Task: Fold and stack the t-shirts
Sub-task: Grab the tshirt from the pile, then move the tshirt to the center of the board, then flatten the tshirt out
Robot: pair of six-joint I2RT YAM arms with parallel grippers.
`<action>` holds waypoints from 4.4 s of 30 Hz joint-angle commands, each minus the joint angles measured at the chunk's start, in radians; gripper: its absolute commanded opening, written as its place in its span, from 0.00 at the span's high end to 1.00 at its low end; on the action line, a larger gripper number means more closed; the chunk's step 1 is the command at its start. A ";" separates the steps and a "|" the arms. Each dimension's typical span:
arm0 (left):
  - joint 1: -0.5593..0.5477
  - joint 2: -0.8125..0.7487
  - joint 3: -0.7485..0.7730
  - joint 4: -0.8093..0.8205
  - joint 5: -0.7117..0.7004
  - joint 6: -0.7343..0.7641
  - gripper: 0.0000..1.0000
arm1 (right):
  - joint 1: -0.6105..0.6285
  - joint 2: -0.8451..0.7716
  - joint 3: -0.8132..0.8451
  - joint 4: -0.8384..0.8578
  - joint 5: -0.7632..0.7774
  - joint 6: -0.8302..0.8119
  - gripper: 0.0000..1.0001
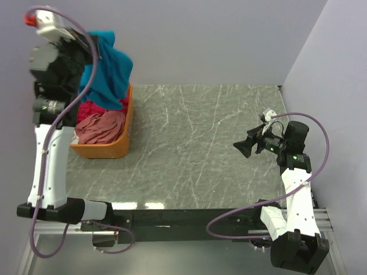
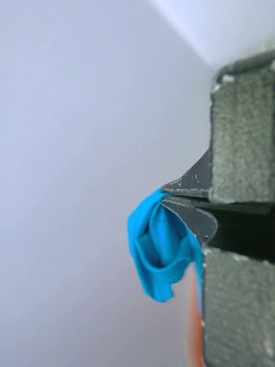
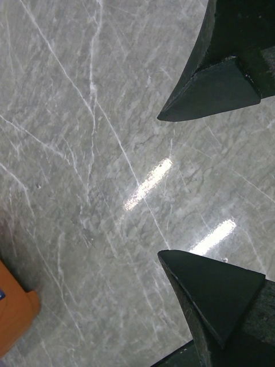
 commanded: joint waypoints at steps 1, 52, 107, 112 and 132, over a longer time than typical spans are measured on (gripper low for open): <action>-0.009 -0.015 0.153 0.164 0.249 -0.088 1.00 | 0.006 0.003 0.044 0.010 -0.013 -0.001 0.02; -0.302 -0.727 -1.143 0.266 -0.096 0.247 0.05 | 0.882 0.360 0.121 -0.126 0.405 -0.432 0.05; -0.300 -0.948 -1.180 0.284 -0.426 0.229 0.10 | 1.710 1.003 0.489 -0.051 0.827 -0.262 0.86; -0.300 -0.930 -1.178 0.284 -0.409 0.231 0.09 | 1.662 0.913 0.474 -0.082 0.786 -0.274 0.98; -0.297 -0.718 -1.163 0.287 -0.014 0.229 0.08 | 1.006 0.231 0.087 -0.456 0.578 -0.529 1.00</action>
